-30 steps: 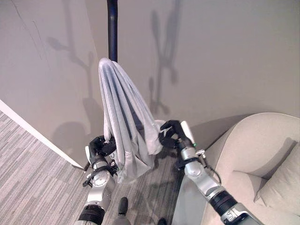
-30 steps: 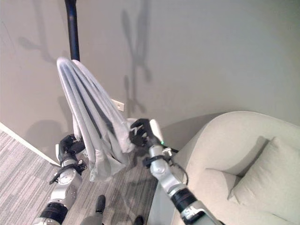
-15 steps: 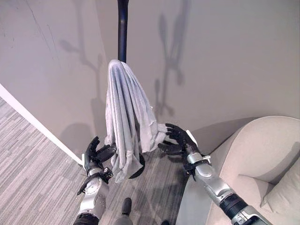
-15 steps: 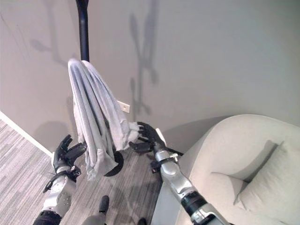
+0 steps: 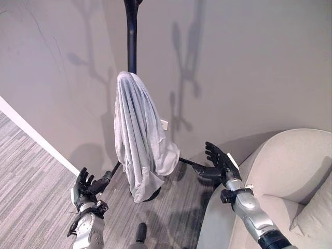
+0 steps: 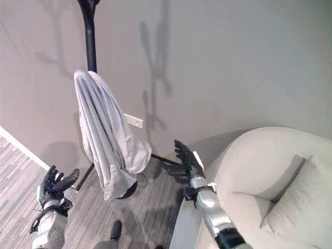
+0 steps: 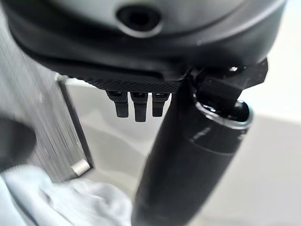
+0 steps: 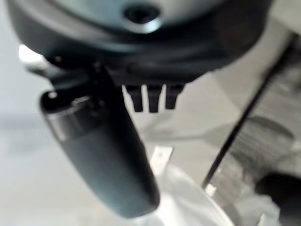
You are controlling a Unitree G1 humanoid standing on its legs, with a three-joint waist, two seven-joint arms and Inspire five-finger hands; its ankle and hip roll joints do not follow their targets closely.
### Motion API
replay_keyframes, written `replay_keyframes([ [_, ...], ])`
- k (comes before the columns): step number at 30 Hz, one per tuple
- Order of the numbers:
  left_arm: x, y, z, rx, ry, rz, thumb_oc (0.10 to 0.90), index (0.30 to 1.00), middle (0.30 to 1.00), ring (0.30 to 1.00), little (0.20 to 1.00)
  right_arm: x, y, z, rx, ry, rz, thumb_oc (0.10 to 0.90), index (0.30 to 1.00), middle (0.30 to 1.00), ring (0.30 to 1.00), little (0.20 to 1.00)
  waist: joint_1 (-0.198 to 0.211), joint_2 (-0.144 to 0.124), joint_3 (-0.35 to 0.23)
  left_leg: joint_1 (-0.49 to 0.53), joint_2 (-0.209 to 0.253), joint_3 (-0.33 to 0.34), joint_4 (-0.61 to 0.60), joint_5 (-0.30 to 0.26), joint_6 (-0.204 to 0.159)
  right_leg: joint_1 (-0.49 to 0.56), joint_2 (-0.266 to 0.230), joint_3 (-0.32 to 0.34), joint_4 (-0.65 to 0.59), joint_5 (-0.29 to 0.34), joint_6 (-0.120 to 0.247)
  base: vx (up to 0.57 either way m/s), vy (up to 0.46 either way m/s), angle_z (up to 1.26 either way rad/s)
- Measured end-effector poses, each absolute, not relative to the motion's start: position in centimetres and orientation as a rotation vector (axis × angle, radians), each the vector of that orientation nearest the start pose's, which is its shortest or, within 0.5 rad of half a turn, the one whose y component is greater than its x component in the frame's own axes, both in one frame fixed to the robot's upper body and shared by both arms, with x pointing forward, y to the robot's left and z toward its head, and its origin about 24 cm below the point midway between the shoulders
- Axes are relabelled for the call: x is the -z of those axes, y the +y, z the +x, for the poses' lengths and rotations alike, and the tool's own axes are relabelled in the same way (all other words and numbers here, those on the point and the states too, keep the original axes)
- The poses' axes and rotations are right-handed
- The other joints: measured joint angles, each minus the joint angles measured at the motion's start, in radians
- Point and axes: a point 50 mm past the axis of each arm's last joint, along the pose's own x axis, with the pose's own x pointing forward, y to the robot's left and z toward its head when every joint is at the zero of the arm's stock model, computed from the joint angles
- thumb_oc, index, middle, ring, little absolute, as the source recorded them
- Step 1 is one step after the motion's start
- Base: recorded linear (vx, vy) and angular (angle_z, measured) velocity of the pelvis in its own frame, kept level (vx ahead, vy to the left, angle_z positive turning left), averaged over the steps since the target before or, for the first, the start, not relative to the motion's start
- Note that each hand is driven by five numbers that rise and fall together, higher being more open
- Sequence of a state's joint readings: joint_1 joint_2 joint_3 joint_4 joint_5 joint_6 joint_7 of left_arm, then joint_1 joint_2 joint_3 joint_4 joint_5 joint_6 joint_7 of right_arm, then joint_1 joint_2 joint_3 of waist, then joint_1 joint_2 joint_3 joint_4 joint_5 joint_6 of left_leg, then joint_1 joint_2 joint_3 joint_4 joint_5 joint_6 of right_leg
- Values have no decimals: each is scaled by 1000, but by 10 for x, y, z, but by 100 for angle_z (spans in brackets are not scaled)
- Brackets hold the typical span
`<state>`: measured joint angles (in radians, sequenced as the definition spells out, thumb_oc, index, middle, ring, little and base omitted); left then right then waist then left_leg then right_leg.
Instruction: Hang the clothes on the sofa on the clothes rack.
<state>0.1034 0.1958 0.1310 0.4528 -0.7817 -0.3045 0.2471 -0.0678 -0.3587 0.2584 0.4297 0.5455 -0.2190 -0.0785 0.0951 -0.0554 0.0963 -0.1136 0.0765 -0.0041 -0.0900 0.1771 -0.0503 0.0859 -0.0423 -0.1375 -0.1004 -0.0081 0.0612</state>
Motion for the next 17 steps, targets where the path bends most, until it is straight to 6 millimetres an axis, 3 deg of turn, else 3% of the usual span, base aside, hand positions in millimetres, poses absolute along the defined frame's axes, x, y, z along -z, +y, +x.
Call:
replay_keyframes([
  [3, 69, 265, 174, -767, 233, -664, 800, 900, 900, 900, 900, 61, -193, 225, 248, 274, 694, 800, 900, 900, 900, 900, -1, 6, -10, 9, 0, -5, 0, -2, -3, 13, 1, -8, 0, -6, -2, 31, 3, 6],
  [5, 87, 262, 160, -836, 297, -740, 800, 900, 900, 900, 900, 82, -191, 210, 344, 341, 875, 800, 900, 900, 900, 900, 0, 17, -16, 3, -1, -7, 0, -4, -6, 8, 1, -11, 0, -8, -1, 49, 10, 3],
  [7, 105, 261, 145, -888, 373, -770, 800, 900, 900, 900, 900, 105, -191, 192, 444, 414, 954, 800, 900, 900, 900, 900, -1, 21, -27, 5, -3, -15, 0, -1, -6, 14, 0, -22, 0, -11, -1, 34, 24, 12],
  [8, 126, 259, 126, -947, 508, -746, 800, 900, 900, 900, 900, 126, -197, 172, 554, 520, 957, 800, 900, 900, 900, 900, 1, 24, -53, 4, -6, -17, 0, -3, -7, 14, -2, -24, 0, -16, 2, 14, 27, 11],
  [10, 145, 257, 97, -995, 669, -720, 800, 900, 900, 900, 900, 141, -199, 154, 630, 618, 943, 800, 900, 900, 900, 900, -1, 29, -61, 3, -6, -18, 0, -4, -5, 13, -3, -24, 0, -18, 1, 16, 7, 1],
  [14, 167, 244, 40, -1039, 970, -661, 800, 900, 900, 900, 900, 157, -192, 135, 719, 808, 930, 800, 900, 900, 900, 900, 7, 30, -73, 1, -7, -32, 0, -3, -10, 18, 0, -39, 0, -21, -2, 20, 6, 11],
  [17, 171, 237, 16, -1023, 1096, -626, 800, 900, 900, 900, 900, 163, -189, 121, 754, 900, 933, 800, 900, 900, 900, 900, 26, 27, -78, -10, -7, -48, 0, -4, -11, 17, 4, -52, 0, -33, -11, 40, 0, 19],
])
